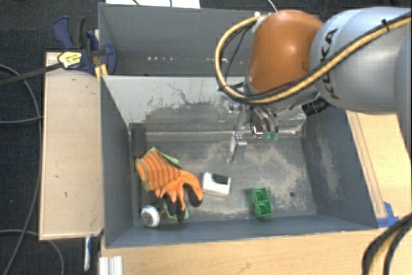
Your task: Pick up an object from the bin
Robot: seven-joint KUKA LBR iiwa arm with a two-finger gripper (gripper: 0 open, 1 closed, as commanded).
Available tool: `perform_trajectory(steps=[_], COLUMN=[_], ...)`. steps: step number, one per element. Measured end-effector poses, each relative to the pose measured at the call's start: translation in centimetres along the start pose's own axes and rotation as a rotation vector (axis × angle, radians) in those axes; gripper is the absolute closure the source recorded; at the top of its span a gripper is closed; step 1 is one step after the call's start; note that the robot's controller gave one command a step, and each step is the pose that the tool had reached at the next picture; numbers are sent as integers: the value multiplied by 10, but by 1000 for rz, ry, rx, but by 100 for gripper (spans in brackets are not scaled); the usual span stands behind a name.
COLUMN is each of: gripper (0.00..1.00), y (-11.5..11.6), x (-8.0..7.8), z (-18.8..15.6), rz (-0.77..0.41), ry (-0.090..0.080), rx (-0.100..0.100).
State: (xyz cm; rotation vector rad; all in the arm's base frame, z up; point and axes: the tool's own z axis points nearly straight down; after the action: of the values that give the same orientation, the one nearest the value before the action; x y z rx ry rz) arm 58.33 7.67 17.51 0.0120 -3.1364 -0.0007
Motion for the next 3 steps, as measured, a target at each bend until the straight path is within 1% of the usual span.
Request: perform_trajectory(steps=[1,2,3], gripper=[0,0,0], y=[0,66,76], x=[-2,12,33], z=[-5,83,108], rz=[3,-72,218], ry=[-9,-8,-7], rx=[-1,-1,-2])
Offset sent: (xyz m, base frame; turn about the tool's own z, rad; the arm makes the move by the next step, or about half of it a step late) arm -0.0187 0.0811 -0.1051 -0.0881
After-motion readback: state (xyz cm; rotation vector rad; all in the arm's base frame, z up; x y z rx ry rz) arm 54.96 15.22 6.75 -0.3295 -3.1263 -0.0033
